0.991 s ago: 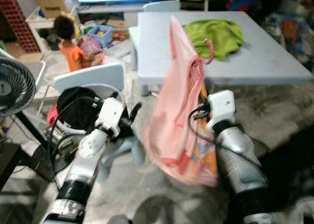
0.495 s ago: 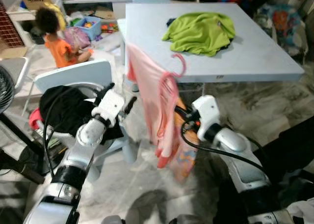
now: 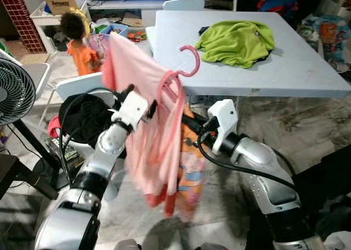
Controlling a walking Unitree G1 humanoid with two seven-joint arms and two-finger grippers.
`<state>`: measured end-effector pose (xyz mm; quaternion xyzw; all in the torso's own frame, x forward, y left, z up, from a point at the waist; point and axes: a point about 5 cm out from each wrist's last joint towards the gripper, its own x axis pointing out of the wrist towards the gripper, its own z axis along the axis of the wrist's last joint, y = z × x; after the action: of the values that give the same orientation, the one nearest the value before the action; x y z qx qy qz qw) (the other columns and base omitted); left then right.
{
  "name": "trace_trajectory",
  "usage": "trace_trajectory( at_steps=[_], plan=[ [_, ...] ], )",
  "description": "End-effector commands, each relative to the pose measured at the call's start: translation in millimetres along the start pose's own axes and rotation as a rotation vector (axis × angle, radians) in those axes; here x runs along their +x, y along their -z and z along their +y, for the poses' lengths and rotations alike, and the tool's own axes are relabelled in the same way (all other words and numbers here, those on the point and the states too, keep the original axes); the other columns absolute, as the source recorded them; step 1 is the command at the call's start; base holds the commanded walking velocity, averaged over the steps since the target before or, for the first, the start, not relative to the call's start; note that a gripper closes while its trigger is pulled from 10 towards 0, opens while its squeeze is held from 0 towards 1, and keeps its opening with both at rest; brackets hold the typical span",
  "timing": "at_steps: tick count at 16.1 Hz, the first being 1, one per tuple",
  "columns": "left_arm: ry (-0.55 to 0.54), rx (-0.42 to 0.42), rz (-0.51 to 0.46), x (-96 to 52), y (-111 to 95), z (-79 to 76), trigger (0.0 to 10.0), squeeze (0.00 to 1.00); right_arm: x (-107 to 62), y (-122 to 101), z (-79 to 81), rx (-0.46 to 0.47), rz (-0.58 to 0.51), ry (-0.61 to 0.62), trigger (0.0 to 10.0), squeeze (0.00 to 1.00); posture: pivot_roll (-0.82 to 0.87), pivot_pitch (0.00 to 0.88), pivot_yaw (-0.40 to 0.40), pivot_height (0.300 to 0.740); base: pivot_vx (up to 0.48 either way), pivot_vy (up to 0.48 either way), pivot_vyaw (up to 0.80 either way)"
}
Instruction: Hang hanger
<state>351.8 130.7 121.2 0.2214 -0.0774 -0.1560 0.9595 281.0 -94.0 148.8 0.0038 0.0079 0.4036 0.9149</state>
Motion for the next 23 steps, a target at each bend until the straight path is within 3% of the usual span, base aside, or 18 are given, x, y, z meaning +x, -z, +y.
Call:
trace_trajectory(
  at_steps=[1,2,4,6,7,8,9,10,11,12,13,14,15,16,18,20,21,23],
  plan=[
    [-0.014,-0.007,0.001,2.9,-0.7,0.9,10.0,0.00,0.0,-15.7,3.2,0.006,-0.059,-0.027,10.0,0.00,-0.07,0.000,-0.013,0.740,0.000,0.000,0.00],
    [-0.013,-0.010,0.000,3.1,-0.9,0.3,10.0,0.00,0.6,-16.4,3.1,0.009,-0.063,-0.021,10.0,0.00,-0.07,0.000,-0.013,0.740,0.000,0.000,0.00],
    [0.011,-0.023,-0.009,2.7,-1.7,-4.3,10.0,0.00,4.4,-14.8,-9.2,-0.126,-0.046,0.101,10.0,0.00,-0.07,0.000,-0.013,0.740,0.000,0.000,0.00],
    [0.047,-0.039,-0.001,-3.0,4.4,-8.6,10.0,0.00,8.4,-13.7,-25.3,-0.180,-0.033,0.253,10.0,0.00,-0.06,0.000,-0.015,0.740,0.000,0.000,0.00],
    [0.056,-0.071,0.003,-4.8,6.1,-9.1,10.0,0.00,9.6,-11.7,-25.9,-0.171,-0.018,0.259,10.0,0.00,-0.06,0.000,-0.016,0.740,0.000,0.000,0.00],
    [0.065,-0.096,-0.001,-6.2,6.2,-10.6,10.0,0.46,10.7,-8.3,-24.3,-0.179,0.001,0.249,10.0,0.00,-0.06,0.000,-0.019,0.740,0.000,0.000,0.00],
    [0.088,-0.116,-0.008,-8.6,6.1,-15.4,10.0,0.59,10.3,-0.5,-22.1,-0.209,0.035,0.238,10.0,0.00,-0.06,0.000,-0.021,0.740,0.000,0.000,0.00],
    [0.101,-0.141,-0.013,-11.1,6.5,-19.3,10.0,0.91,7.8,9.9,-22.2,-0.228,0.092,0.237,10.0,0.00,-0.06,0.000,-0.021,0.740,0.000,0.000,0.00],
    [0.113,-0.136,-0.017,-15.4,7.5,-23.0,10.0,1.00,1.9,21.4,-27.5,-0.266,0.154,0.276,10.0,0.00,-0.06,0.001,-0.021,0.740,0.000,0.000,0.00],
    [0.133,-0.120,-0.015,-25.9,10.9,-28.3,10.0,1.00,-10.7,37.9,-33.7,-0.265,0.235,0.309,10.0,0.00,-0.06,0.009,-0.020,0.740,0.000,0.000,0.00],
    [0.146,-0.118,-0.013,-36.3,13.4,-31.0,10.0,0.53,-20.5,45.5,-36.6,-0.263,0.267,0.332,10.0,0.00,-0.06,0.012,-0.019,0.740,0.000,0.000,0.00],
    [0.152,-0.118,-0.013,-46.1,14.3,-32.2,10.0,0.00,-28.7,50.2,-37.9,-0.264,0.294,0.341,10.0,0.00,-0.06,0.019,-0.019,0.740,0.000,0.000,0.00],
    [0.133,-0.136,0.000,-62.2,17.3,-31.5,10.0,0.00,-43.2,55.2,-40.7,-0.237,0.322,0.388,10.0,0.00,-0.05,0.032,-0.022,0.740,0.000,0.000,0.00],
    [0.124,-0.147,0.007,-68.2,18.2,-31.2,10.0,0.00,-49.1,55.5,-41.4,-0.225,0.324,0.409,10.0,0.00,-0.05,0.032,-0.022,0.740,0.000,0.000,0.00],
    [0.064,-0.172,0.042,-93.2,21.2,-26.9,10.0,0.00,-74.8,49.9,-39.3,-0.134,0.256,0.506,10.0,0.00,-0.05,0.050,-0.028,0.740,0.000,0.000,0.00],
    [-0.063,-0.167,0.063,-114.1,20.4,-14.2,10.0,0.00,-106.0,46.0,-33.3,-0.045,0.200,0.611,10.0,0.00,-0.04,0.069,-0.029,0.740,0.000,0.000,0.00],
    [-0.125,-0.160,0.075,-121.6,19.3,-8.2,10.0,0.00,-120.9,48.8,-27.9,-0.029,0.209,0.642,10.0,0.00,-0.04,0.075,-0.025,0.740,0.000,0.000,0.00],
    [-0.124,-0.152,0.080,-124.6,15.3,-8.3,10.0,0.00,-126.8,57.1,-13.3,0.051,0.255,0.572,10.0,0.00,-0.05,0.082,-0.014,0.740,0.000,0.000,0.00]
  ],
)
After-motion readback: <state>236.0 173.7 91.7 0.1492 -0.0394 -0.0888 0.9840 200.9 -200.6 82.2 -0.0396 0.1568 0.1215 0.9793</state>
